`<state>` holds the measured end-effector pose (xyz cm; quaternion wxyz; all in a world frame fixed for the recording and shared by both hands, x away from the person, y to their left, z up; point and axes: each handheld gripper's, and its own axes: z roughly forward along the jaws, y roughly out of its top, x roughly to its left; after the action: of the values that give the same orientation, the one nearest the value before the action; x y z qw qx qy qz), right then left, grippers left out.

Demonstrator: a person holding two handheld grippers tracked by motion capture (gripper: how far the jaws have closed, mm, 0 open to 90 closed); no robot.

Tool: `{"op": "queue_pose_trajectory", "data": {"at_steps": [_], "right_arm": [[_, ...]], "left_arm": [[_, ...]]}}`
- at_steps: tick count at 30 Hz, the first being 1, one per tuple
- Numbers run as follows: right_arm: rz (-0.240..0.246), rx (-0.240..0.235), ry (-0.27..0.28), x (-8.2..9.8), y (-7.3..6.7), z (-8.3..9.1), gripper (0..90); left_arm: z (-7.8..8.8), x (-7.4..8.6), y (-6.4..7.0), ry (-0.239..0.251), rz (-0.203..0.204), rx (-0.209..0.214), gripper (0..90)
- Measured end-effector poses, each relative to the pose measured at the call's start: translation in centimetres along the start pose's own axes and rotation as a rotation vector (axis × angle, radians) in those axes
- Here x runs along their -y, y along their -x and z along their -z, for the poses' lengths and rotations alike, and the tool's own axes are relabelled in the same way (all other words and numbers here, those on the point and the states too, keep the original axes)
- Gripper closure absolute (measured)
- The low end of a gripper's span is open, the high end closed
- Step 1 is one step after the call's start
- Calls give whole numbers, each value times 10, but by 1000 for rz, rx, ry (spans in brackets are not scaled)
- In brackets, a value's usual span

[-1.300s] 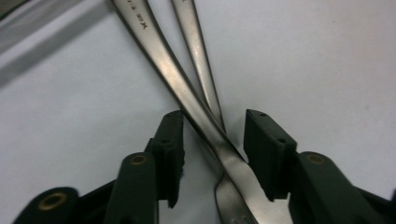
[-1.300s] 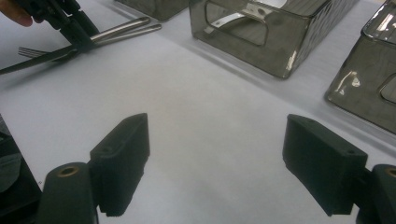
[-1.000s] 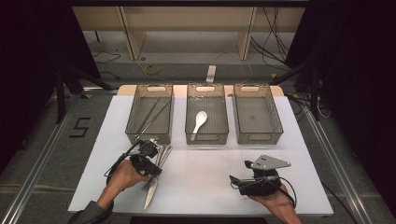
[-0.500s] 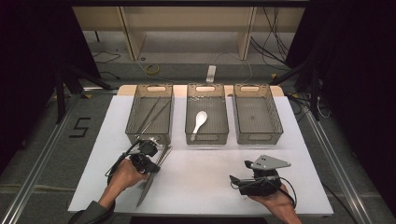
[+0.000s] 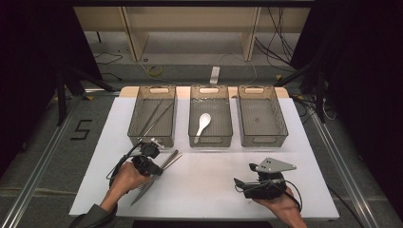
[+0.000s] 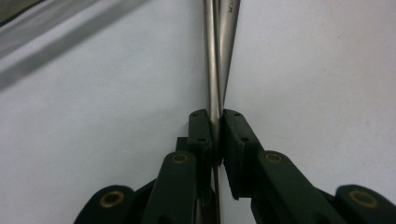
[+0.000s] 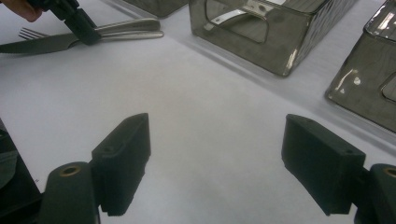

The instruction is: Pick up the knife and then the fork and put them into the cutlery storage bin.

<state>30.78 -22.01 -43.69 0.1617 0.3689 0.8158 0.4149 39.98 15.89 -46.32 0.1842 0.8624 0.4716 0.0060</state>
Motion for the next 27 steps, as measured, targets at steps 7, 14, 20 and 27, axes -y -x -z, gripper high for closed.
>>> {"op": "queue_pose_trajectory", "data": {"at_steps": [7, 14, 20, 27], "right_arm": [[0, -1, 1, 0, 0, 0, 248], [0, -1, 2, 0, 0, 0, 248], [0, -3, 3, 0, 0, 0, 248], [-1, -5, 5, -1, -1, 0, 248]], "left_arm": [[4, 0, 1, 13, -12, 11, 818], [10, 0, 5, 44, -40, 14, 821], [17, -1, 14, 71, -91, 48, 822], [24, -2, 30, 80, -148, 100, 822]]}}
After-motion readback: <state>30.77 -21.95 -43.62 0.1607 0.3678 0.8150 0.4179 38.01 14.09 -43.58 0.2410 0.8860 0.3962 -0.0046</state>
